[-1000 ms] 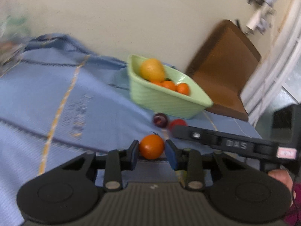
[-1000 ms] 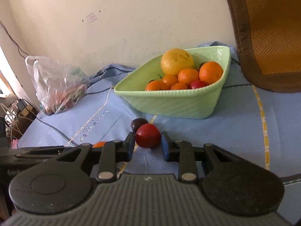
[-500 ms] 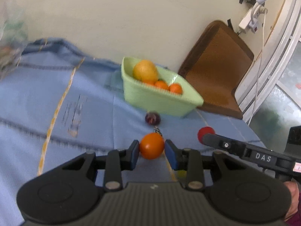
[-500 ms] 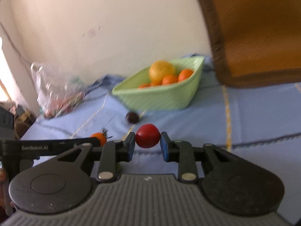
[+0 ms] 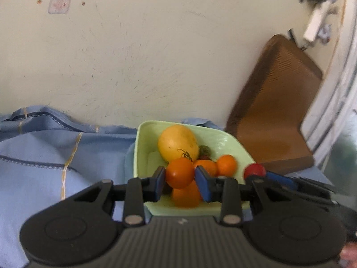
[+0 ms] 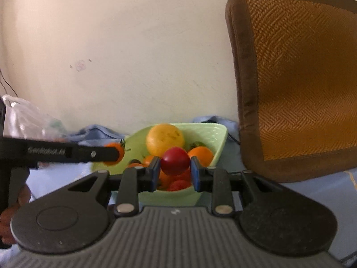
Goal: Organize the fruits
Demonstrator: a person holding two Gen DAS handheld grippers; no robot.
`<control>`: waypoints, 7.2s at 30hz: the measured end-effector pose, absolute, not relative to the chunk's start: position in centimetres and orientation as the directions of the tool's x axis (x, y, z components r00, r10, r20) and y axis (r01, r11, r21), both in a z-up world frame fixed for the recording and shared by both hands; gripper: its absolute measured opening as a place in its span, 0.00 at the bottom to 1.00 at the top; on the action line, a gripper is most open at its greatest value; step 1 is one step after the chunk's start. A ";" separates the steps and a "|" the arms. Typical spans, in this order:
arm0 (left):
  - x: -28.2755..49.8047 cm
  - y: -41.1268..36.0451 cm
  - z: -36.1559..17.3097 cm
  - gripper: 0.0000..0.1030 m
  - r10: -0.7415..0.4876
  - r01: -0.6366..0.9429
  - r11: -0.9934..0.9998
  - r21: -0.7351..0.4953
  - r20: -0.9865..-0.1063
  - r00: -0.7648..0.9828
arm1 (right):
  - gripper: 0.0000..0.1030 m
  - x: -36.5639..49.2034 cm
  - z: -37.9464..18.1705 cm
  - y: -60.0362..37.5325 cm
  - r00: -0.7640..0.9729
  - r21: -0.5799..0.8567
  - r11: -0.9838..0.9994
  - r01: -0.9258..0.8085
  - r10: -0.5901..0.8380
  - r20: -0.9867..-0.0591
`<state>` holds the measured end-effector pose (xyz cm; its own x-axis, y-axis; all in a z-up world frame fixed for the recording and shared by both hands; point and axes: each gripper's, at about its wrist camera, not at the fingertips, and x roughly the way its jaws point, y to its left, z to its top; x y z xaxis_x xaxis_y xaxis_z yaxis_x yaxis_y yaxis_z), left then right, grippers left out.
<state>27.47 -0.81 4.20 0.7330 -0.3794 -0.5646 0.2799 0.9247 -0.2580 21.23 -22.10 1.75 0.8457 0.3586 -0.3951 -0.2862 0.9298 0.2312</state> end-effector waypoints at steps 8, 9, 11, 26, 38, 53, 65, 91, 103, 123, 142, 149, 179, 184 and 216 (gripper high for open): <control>26.9 0.1 4.0 0.43 -0.343 0.245 0.938 -0.245 -0.556 0.757 | 0.34 20.3 2.5 -23.1 0.864 0.263 0.924 -0.278 0.360 -0.352; 26.1 0.4 4.4 0.43 -0.343 0.243 0.938 -0.249 -0.548 0.763 | 0.34 20.0 2.6 -23.2 0.865 0.270 0.922 -0.277 0.361 -0.347; 24.8 1.1 4.8 0.43 -0.351 0.242 0.933 -0.266 -0.533 0.770 | 0.34 19.2 3.0 -23.4 0.865 0.278 0.918 -0.282 0.368 -0.340; 22.1 -2.2 0.9 0.55 -0.347 0.318 0.934 -0.162 -0.626 0.699 | 0.54 9.4 1.2 -17.6 0.642 0.142 0.783 -0.606 0.586 -0.494; 17.5 -0.8 1.2 0.26 -0.361 0.329 0.929 -0.172 -0.626 0.691 | 0.30 8.5 0.3 -16.9 0.686 0.085 0.846 -0.527 0.483 -0.544; 5.7 0.5 1.2 0.26 -0.429 0.354 0.903 -0.244 -0.560 0.709 | 0.32 3.0 -0.2 -18.6 0.734 0.084 0.887 -0.454 0.426 -0.528; 5.5 -0.3 0.7 0.40 -0.371 0.332 0.927 -0.176 -0.575 0.729 | 0.41 2.4 -0.3 -18.6 0.738 0.070 0.888 -0.455 0.420 -0.528; 25.3 -2.3 5.3 0.25 -0.373 0.301 0.928 -0.220 -0.537 0.757 | 0.32 20.3 3.4 -20.1 0.837 0.147 0.926 -0.348 0.377 -0.397; 24.4 -2.5 4.7 0.41 -0.305 0.247 0.952 -0.179 -0.536 0.787 | 0.54 19.2 3.3 -20.5 0.844 0.164 0.927 -0.336 0.374 -0.385; 5.1 -2.9 3.0 0.69 -0.149 0.135 0.989 -0.065 -0.538 0.830 | 0.59 1.7 1.2 -21.6 0.851 0.312 0.926 -0.212 0.332 -0.406; 1.6 -3.4 1.3 0.91 0.006 0.019 0.999 0.043 -0.511 0.860 | 0.59 -0.6 0.9 -21.9 0.859 0.291 0.940 -0.175 0.290 -0.422; 1.4 -3.4 1.3 0.96 0.018 0.007 0.999 0.049 -0.500 0.866 | 0.59 -0.5 0.9 -21.5 0.857 0.281 0.944 -0.175 0.286 -0.428; 1.7 -3.1 1.1 1.00 -0.026 0.049 0.998 0.030 -0.529 0.848 | 0.61 -0.5 0.9 -21.6 0.855 0.292 0.941 -0.173 0.290 -0.430; 2.0 -2.8 1.0 1.00 -0.031 0.048 0.999 0.017 -0.543 0.839 | 0.63 -0.5 0.8 -21.6 0.855 0.293 0.940 -0.172 0.291 -0.429; 2.6 -0.8 1.0 1.00 -0.028 -0.024 0.996 -0.082 -0.580 0.814 | 0.63 -0.4 0.6 -21.4 0.853 0.294 0.941 -0.170 0.290 -0.435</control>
<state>2.56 -0.81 1.05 0.8138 -0.0279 -0.5805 -0.0240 0.9964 -0.0815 -0.44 -21.44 0.59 0.8527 0.2897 -0.4347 -0.1696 0.9406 0.2940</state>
